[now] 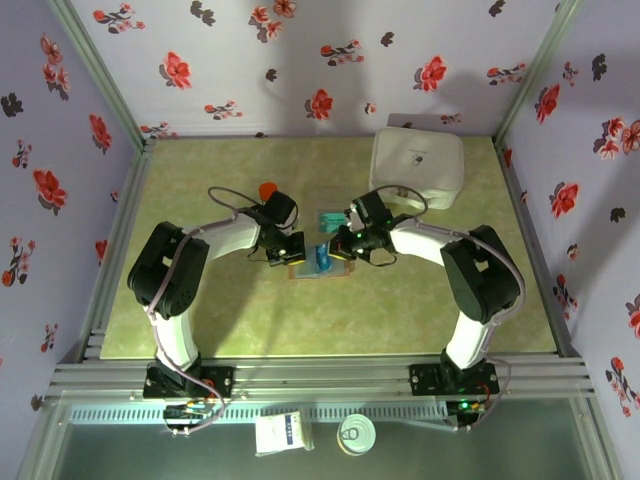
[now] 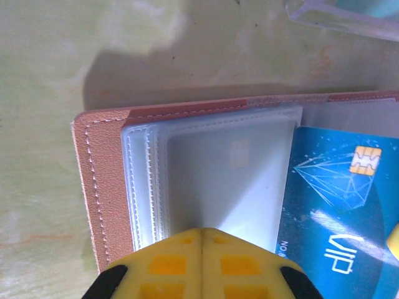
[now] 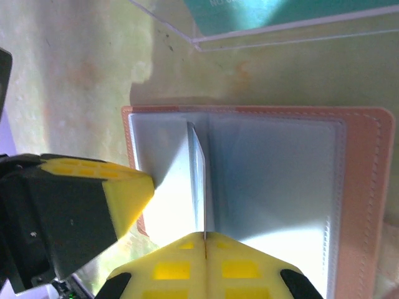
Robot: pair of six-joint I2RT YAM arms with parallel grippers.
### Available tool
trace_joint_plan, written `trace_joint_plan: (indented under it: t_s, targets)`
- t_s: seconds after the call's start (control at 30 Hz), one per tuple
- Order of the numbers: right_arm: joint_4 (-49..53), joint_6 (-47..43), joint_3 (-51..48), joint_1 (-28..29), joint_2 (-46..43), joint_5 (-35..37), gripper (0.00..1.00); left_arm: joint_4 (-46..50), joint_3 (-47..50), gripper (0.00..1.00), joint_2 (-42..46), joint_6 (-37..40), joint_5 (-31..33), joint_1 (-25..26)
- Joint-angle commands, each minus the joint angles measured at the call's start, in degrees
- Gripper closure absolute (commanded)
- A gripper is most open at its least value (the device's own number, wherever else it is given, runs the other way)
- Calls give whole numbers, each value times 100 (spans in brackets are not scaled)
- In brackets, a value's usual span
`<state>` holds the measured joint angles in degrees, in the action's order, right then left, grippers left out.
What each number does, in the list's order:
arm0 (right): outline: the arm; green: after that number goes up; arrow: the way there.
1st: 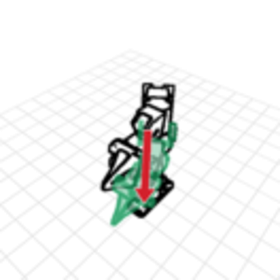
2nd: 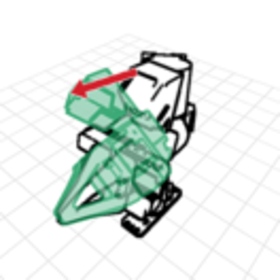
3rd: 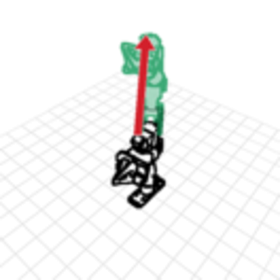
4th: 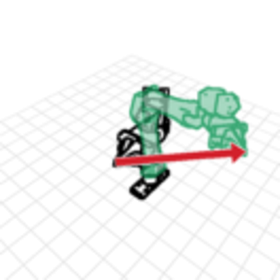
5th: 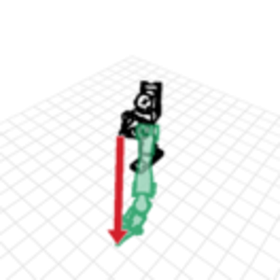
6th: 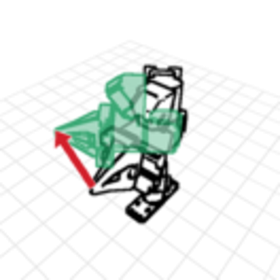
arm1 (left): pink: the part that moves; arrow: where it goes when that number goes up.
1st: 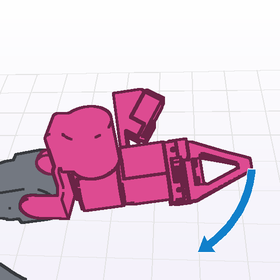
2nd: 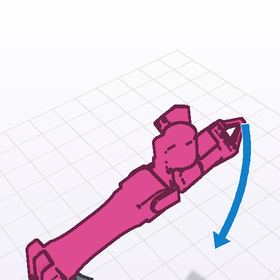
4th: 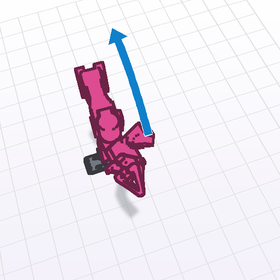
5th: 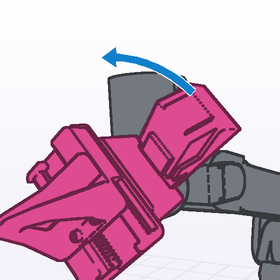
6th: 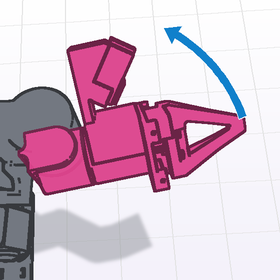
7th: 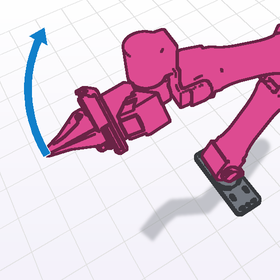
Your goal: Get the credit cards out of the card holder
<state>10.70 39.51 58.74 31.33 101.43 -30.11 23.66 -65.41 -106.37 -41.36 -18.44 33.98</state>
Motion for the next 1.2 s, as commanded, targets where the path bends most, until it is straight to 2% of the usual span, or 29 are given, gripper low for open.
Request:
trace_joint_plan:
  t_s: [0.0,0.23,0.5,0.67,0.8,0.97,1.17]
  targets:
    - [830,-629,324,-31,-260,373,98,175,30,100,-62,126,38,-5]
    - [1845,-1966,1065,-31,-404,739,100,167,-55,95,188,128,1,-18]
    - [2819,-4438,2049,-36,-371,1441,100,148,23,93,552,118,37,-115]
    - [3109,-6630,2575,-57,-290,1601,100,105,280,92,769,127,75,-232]
    - [3265,-7625,2986,-81,-102,2014,100,35,533,91,943,129,84,-342]
    - [4134,-8619,4013,-221,567,1757,100,-27,795,88,1115,150,69,-481]
    - [5097,-9241,5399,-413,1503,1422,100,-10,946,87,1197,190,45,-633]
